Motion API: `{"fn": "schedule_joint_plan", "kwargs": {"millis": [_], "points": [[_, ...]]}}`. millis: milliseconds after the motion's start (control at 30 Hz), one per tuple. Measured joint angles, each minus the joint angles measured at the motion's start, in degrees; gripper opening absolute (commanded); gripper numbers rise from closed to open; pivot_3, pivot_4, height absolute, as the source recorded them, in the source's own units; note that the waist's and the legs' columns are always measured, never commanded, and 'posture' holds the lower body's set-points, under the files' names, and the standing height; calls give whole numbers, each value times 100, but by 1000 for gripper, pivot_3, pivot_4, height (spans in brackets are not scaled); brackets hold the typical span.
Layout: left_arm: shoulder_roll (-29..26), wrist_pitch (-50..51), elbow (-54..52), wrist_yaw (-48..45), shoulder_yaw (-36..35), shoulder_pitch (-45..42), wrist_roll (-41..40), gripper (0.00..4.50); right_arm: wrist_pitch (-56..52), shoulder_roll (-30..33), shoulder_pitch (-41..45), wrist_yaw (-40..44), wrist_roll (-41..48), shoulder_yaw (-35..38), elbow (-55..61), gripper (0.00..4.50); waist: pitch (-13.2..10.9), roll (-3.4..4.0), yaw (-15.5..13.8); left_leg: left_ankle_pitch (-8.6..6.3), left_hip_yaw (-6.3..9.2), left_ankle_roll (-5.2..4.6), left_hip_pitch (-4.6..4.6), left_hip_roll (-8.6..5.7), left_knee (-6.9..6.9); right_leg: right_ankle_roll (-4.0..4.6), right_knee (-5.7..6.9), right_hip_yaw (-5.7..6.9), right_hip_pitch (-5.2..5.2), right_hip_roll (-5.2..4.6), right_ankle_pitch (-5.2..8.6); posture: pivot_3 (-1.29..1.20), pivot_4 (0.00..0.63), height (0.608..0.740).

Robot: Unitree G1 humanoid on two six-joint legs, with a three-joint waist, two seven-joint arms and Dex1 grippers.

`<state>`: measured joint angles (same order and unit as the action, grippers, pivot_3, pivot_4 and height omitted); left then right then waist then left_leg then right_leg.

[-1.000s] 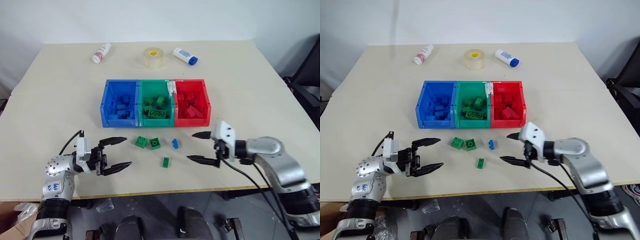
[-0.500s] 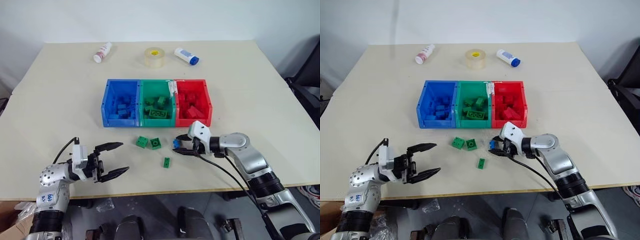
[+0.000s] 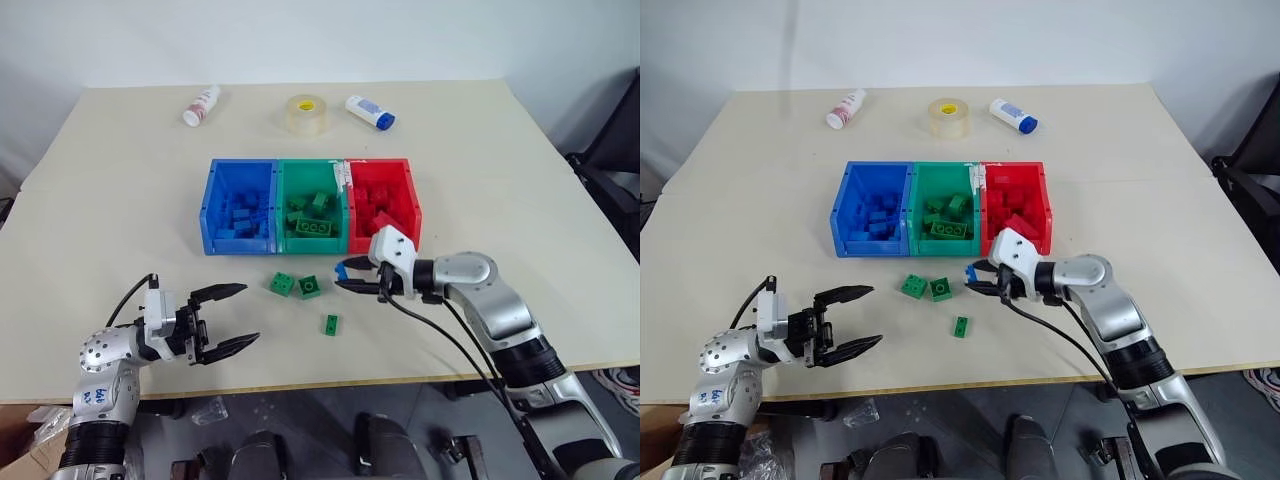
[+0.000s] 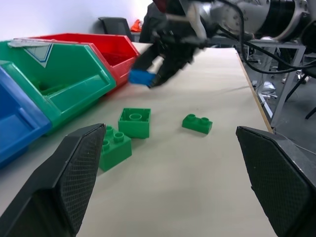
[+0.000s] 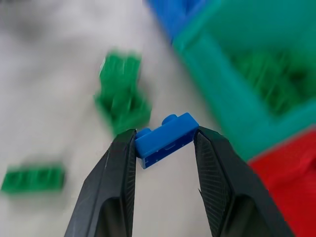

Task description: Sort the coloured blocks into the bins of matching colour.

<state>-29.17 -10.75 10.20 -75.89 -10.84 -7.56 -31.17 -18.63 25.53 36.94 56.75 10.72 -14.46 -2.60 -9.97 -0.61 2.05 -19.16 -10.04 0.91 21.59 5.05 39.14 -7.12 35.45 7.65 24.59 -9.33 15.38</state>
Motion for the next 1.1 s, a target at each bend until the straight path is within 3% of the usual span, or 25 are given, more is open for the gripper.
{"fn": "schedule_joint_plan", "kwargs": {"millis": [167, 400, 600, 700, 867, 1100], "points": [[37, -25, 179, -44, 51, -112, 2, 4500, 502, -796, 934, -291, -68, -10, -773, 1344, 0, 0, 64, 1, -1, 1, 0, 0, 0, 0, 3, 1, 0, 0, 0, 0, 150, 740], [58, -57, 197, -37, 62, -241, 6, 4500, 1561, -2099, 2343, -959, -401, -2, -2952, 1344, -1, 1, 163, 2, -3, 3, 1, -1, -5, 0, 5, 1, 2, 1, 0, 0, 150, 740], [120, -72, 193, 36, 71, -232, 20, 4500, 2415, -2813, 3198, -1937, -873, 134, -4877, 3434, -1, 1, 274, 2, -3, 3, 1, -1, -7, 0, 4, 1, 1, 1, 1, 0, 150, 740], [120, -74, 189, 76, 70, -225, 21, 4500, 2611, -2829, 3164, -1911, -895, 176, -5072, 4422, -1, 1, 282, 2, -3, 3, 2, -1, -8, 0, 2, 0, 2, 1, 1, 0, 150, 740], [118, -82, 184, 75, 70, -215, 23, 4500, 2718, -2439, 2557, -1290, -856, 197, -4423, 4469, -1, 1, 272, 2, -1, 3, 2, -1, -7, -1, 2, -1, -1, 0, 1, 0, 150, 740], [129, -89, 243, 20, 108, -311, 31, 4500, 1841, -1056, 864, 197, -236, 187, -1796, 4469, -1, 1, 243, 1, 2, 3, 2, -1, -7, -1, -1, 0, -1, 1, 1, 0, 150, 740]]}}
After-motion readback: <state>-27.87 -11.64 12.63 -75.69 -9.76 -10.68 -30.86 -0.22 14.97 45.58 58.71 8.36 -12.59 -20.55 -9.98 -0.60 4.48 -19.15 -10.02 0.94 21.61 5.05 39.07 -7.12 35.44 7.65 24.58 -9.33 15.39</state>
